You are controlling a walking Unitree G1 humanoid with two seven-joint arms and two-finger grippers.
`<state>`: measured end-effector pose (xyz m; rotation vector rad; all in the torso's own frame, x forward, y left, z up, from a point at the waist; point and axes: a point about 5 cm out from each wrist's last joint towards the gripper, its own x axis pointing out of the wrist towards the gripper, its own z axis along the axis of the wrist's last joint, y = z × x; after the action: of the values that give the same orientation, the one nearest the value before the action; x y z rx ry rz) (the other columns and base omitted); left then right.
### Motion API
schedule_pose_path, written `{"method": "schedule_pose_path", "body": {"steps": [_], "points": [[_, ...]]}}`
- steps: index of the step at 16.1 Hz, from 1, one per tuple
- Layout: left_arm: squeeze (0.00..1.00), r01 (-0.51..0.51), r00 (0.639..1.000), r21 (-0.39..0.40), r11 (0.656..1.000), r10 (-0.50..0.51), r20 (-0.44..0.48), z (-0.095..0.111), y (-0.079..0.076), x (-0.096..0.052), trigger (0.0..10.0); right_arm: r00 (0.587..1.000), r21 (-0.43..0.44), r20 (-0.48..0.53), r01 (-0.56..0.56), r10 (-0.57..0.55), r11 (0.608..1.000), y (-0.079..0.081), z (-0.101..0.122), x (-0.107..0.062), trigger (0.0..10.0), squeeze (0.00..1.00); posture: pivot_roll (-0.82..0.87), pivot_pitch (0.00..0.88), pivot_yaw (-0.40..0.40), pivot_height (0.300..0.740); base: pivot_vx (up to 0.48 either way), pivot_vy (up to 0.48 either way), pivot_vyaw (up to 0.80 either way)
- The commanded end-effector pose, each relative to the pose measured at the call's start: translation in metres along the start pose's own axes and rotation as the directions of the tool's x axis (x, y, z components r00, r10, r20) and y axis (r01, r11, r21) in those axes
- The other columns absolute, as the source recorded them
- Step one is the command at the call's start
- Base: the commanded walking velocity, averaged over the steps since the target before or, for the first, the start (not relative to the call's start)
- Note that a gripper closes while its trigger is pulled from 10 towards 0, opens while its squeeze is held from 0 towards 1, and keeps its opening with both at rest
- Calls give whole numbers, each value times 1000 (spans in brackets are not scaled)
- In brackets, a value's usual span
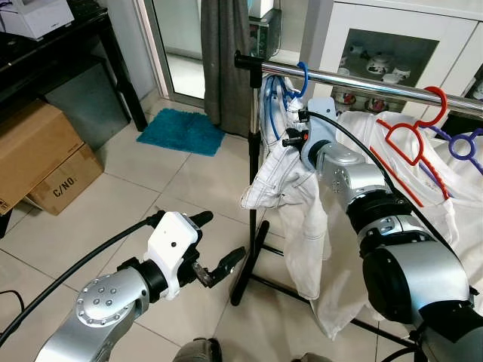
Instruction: Hang hanger
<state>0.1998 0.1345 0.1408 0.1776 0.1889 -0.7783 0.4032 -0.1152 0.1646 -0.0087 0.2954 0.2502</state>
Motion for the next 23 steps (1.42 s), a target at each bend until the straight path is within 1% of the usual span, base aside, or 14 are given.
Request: {"method": "schedule_pose_path", "body": {"steps": [1,4,5,7,8,10,13,15,16,17,18,19,21,23], "points": [[125,-3,1000,10,1000,3,-17,-2,-1,-1,10000,1000,15,4,-16,15,1000,2,-1,0,0,0,5,81,45,740,0,0,0],[125,-25,1000,34,999,25,-8,-1,5,2,10000,998,2,21,-53,53,999,6,-2,0,0,0,-2,72,53,740,0,0,0],[133,-53,999,43,998,53,8,2,10,3,10000,997,13,40,-64,63,998,6,1,-1,0,0,-2,70,54,740,0,0,0],[137,-108,994,62,992,106,34,6,19,4,10000,991,15,121,-63,60,998,3,14,-3,0,0,-5,61,60,740,0,0,0],[137,-134,990,75,988,131,47,8,23,4,10000,986,0,163,-42,42,999,-1,19,-5,0,0,-8,58,63,740,0,0,0],[133,-244,968,131,961,232,96,14,37,5,10000,967,-39,254,-22,31,999,-8,30,-12,0,0,-12,55,69,740,0,0,0],[133,-268,960,132,954,254,115,17,47,5,10000,937,-71,347,-6,30,997,-20,40,-26,0,0,-24,48,82,740,0,0,0],[145,-274,959,119,954,261,113,16,49,5,10000,923,-80,384,8,24,997,-26,43,-33,0,0,-27,43,90,740,0,0,0],[427,-279,958,92,956,270,97,14,53,4,10000,925,-132,375,-11,61,991,-30,40,-40,0,0,-33,40,94,740,0,0,0],[690,-283,957,86,955,275,90,14,58,3,10000,937,-209,324,-61,128,976,-30,31,-46,0,0,-39,40,98,740,0,0,0],[690,-285,957,87,955,277,90,13,59,3,10000,941,-231,304,-79,149,970,-29,27,-48,0,0,-40,40,98,740,0,0,0],[1000,-286,956,118,951,275,97,13,64,1,10000,955,-290,232,-115,186,950,-36,8,-60,0,0,-51,45,104,740,0,0,0],[1000,-268,961,149,952,253,109,14,65,0,10000,960,-303,207,-119,187,945,-42,1,-67,0,0,-54,47,106,740,0,0,0],[1000,-254,965,154,955,238,111,15,66,-2,10000,965,-327,184,-120,188,937,-48,-5,-76,0,0,-63,49,111,740,0,0,0]]}}
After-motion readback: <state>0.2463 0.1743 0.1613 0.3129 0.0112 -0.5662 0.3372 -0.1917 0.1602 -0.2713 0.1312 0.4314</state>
